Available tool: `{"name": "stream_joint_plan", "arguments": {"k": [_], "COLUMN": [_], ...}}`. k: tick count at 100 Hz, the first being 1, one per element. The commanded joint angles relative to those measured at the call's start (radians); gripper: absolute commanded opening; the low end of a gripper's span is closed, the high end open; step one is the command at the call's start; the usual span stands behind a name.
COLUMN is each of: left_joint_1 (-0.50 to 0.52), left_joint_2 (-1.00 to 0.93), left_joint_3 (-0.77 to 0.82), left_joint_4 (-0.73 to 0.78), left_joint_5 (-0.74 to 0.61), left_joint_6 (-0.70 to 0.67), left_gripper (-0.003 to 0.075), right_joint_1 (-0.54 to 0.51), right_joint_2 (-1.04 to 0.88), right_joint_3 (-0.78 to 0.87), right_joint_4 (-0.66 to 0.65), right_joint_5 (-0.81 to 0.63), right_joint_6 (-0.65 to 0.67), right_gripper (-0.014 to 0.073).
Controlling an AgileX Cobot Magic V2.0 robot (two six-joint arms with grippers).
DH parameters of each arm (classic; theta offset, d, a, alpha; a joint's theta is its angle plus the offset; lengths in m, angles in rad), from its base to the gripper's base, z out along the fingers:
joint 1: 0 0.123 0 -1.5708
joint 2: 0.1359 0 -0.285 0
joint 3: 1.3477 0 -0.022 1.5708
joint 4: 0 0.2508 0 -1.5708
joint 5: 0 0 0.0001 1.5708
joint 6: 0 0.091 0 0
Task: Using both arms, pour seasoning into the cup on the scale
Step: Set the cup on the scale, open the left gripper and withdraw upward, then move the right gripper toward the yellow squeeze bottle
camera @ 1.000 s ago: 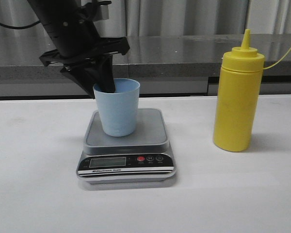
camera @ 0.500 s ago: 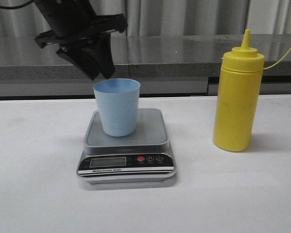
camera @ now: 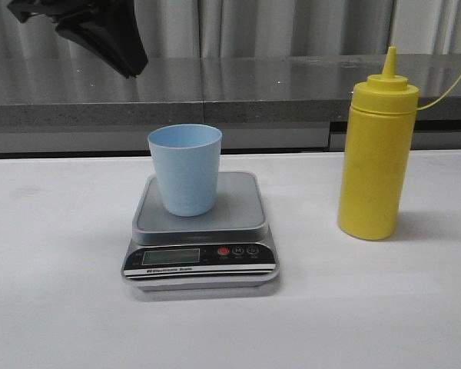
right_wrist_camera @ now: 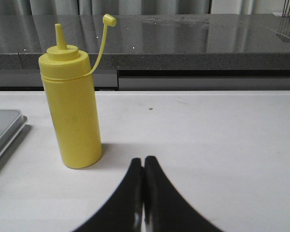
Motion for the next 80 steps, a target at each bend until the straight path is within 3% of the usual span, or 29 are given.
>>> {"name": "stream_joint_plan", "arguments": {"k": [1,45,80], "left_joint_1": [0.001,0.111,0.218], "left_joint_2": [-0.089,-0.376,-0.679], "left_joint_3": [0.014,0.299,0.565], "left_joint_4": [0.005,0.005,0.005], "left_joint_5": [-0.070,-0.164,-0.267], "left_joint_6": [-0.003,-0.013,-0.064], "left_gripper": [-0.0020,-0.0020,-0.0020], "right_joint_1": [-0.005,-0.005,-0.005], "right_joint_2": [-0.022,-0.022,-0.022], "right_joint_3": [-0.015,-0.015,-0.015], "right_joint_4": [-0.012,-0.013,-0.012], "right_joint_5": [-0.074,-0.083,-0.213], "right_joint_6": [-0.003,-0.003,-0.003], "right_gripper": [-0.0068,-0.0068,-0.0068]}}
